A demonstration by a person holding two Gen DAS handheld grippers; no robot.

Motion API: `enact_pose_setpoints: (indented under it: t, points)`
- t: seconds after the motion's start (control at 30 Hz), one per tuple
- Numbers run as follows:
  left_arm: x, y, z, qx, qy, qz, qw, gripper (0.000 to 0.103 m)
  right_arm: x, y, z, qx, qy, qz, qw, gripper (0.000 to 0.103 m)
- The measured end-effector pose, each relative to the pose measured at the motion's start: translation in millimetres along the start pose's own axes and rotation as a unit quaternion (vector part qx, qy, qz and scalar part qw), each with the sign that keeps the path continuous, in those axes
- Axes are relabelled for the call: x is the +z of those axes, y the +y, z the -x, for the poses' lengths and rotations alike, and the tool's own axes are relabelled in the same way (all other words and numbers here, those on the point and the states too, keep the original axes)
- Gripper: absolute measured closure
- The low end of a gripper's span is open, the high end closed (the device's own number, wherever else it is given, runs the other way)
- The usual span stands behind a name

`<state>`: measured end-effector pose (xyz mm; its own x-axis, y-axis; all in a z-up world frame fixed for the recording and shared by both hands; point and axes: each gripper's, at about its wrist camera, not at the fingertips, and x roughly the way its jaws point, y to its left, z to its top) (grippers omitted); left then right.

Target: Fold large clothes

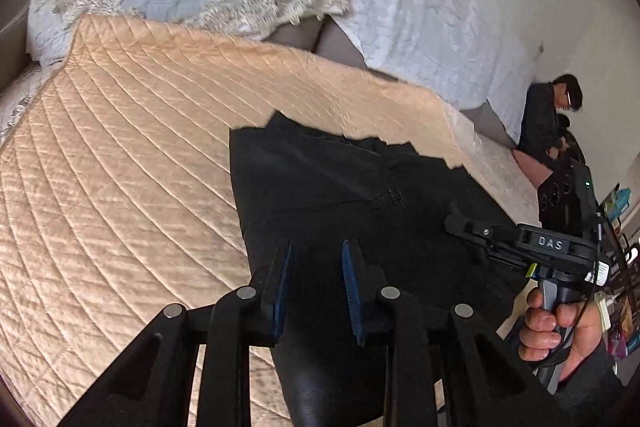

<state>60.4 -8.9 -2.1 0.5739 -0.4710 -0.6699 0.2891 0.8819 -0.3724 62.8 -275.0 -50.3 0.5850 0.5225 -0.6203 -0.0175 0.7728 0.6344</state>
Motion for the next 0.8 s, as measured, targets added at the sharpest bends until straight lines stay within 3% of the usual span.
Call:
enact_pose_setpoints:
  t: [0.17,0.3,0.4,0.53,0.63,0.73,0.8]
  points:
    - [-14,-5,-21,0.011,0.022,-0.018,0.9995,0.077,-6,-13,-5,-0.011,0.002,-0.009,1.000,0.094]
    - [-13,-6,-13,0.019,0.027,-0.015,0.9993,0.077,-1,3,1,-0.038,0.008,0.022,0.999,0.087]
    - [-19,-8,2,0.015,0.025,-0.013,0.9995,0.077,-2,22,22,-0.067,-0.016,0.061,0.996,0.085]
    - [-30,-17,23,0.004,0.013,-0.013,0.9998,0.077,-19,51,47,-0.035,-0.041,0.109,0.993,0.084]
    - [-41,-21,16,0.010,0.025,-0.021,0.9994,0.077,-36,54,31,-0.033,-0.009,0.129,0.991,0.084]
    - [-51,-22,3,0.027,0.032,-0.026,0.9988,0.076,-46,36,5,-0.092,0.022,0.128,0.987,0.084]
    - [-53,-25,5,0.032,0.028,-0.036,0.9984,0.076,-45,25,10,-0.075,0.015,0.100,0.992,0.084]
